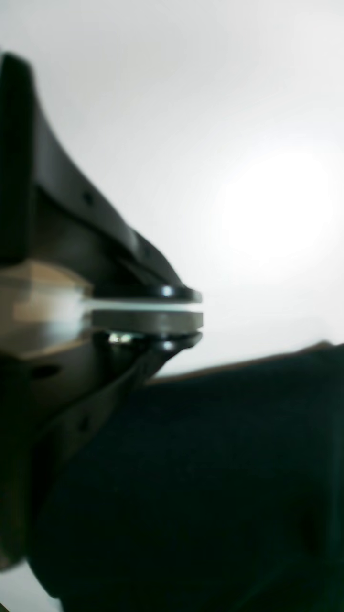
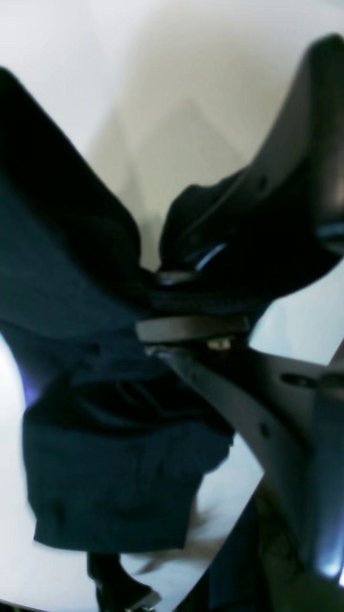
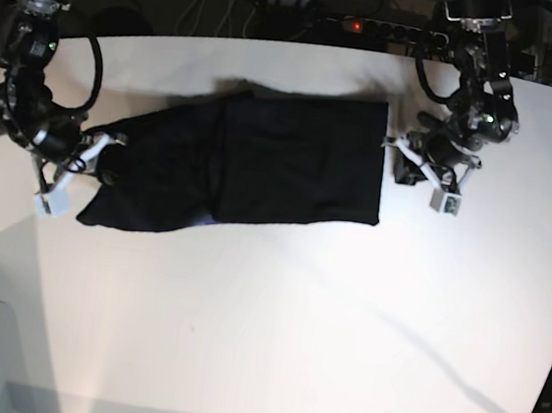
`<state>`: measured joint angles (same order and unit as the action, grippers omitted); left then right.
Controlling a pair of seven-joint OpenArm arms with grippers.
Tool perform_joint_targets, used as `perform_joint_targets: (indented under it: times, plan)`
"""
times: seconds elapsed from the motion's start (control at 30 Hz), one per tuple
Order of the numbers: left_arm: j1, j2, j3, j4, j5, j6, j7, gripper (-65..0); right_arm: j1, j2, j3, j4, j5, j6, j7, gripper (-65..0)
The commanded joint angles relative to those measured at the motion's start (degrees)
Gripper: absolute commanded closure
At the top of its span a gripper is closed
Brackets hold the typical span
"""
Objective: Fold the T-shirt properly
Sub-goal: 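Fold the held end over the stack with the right gripper toward the left gripper, then press the folded bundle flat with both grippers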
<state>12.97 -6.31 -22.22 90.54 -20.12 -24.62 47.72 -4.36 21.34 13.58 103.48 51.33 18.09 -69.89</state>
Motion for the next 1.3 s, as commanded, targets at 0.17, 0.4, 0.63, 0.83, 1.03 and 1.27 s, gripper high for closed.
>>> perform_joint_targets:
  times: [0.17, 0.4, 0.63, 0.83, 1.03, 1.27]
  plan:
    - [-0.1, -0.2, 0.0, 0.0, 0.9, 0.3, 1.2, -3.0, -3.2, -1.8, -2.5, 9.8, 1.6, -0.2, 0.7, -6.4]
    - [-0.1, -0.2, 0.0, -0.1, 0.9, 0.3, 1.2, -3.0, -4.0, -4.6, -12.1, 11.3, 1.6, -0.2, 0.7, -6.4]
    - [0.2, -0.2, 0.1, -0.2, 1.1, 0.3, 1.2, -3.1, -2.3, -8.4, -18.6, 11.4, 1.6, -0.3, 0.7, -6.5]
    - [0.2, -0.2, 0.1, -0.2, 1.3, 0.3, 1.3, -3.1, 0.8, -9.7, -23.7, 11.4, 1.6, -7.4, 0.9, -6.5]
    - [0.3, -0.2, 0.1, -0.2, 1.1, 0.3, 1.3, -3.1, 1.8, -13.1, -27.3, 10.8, 1.5, -9.0, 1.2, -6.5]
    - [0.5, -0.2, 0.1, -0.2, 1.0, 0.3, 1.3, -3.1, 3.9, -16.0, -31.2, 7.0, -2.8, -9.0, 1.3, -6.6]
